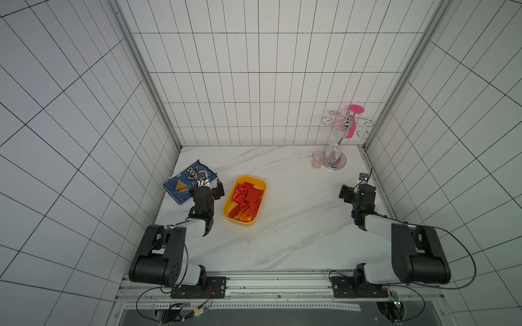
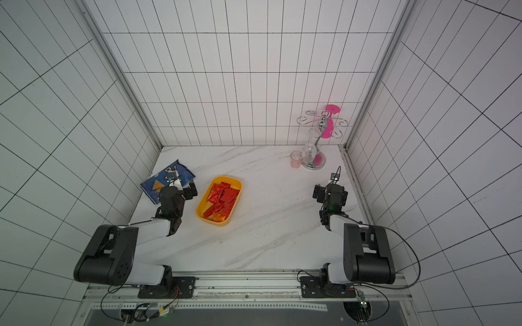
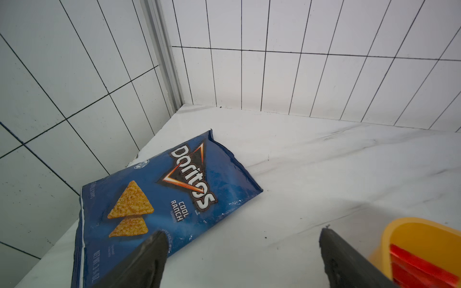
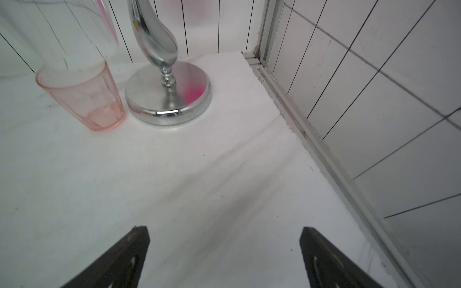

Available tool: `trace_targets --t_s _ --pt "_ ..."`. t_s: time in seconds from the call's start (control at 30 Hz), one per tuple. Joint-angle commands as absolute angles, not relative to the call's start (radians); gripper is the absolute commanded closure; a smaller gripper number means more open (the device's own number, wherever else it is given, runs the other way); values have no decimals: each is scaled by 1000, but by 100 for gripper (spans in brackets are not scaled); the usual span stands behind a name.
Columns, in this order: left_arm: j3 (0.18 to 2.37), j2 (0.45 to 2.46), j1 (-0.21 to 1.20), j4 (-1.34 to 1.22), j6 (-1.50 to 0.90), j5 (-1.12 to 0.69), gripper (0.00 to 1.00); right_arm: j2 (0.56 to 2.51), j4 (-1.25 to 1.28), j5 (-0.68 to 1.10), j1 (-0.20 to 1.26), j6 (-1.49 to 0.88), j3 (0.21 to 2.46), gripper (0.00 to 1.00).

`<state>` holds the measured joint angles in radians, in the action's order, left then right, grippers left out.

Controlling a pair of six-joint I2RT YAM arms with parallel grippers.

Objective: Take the tea bags out of the storage box
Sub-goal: Pick up the storage box at the center of the board.

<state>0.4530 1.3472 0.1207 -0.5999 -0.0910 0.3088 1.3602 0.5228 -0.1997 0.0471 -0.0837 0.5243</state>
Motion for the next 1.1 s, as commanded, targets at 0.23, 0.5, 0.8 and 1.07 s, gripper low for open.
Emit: trace_targets --t_s 0.23,0.5,0.8,1.07 --pt "613 1080 88 -118 -652 141 1 1110 105 86 3 -535 742 2" --pt "814 1029 134 550 -678 -48 35 1200 -382 210 321 -437 996 14" --pt "674 919 196 658 -738 -51 49 1290 -486 114 553 -379 1060 16" --pt "666 1102 195 617 -723 -69 51 1280 -496 108 560 -356 1048 16"
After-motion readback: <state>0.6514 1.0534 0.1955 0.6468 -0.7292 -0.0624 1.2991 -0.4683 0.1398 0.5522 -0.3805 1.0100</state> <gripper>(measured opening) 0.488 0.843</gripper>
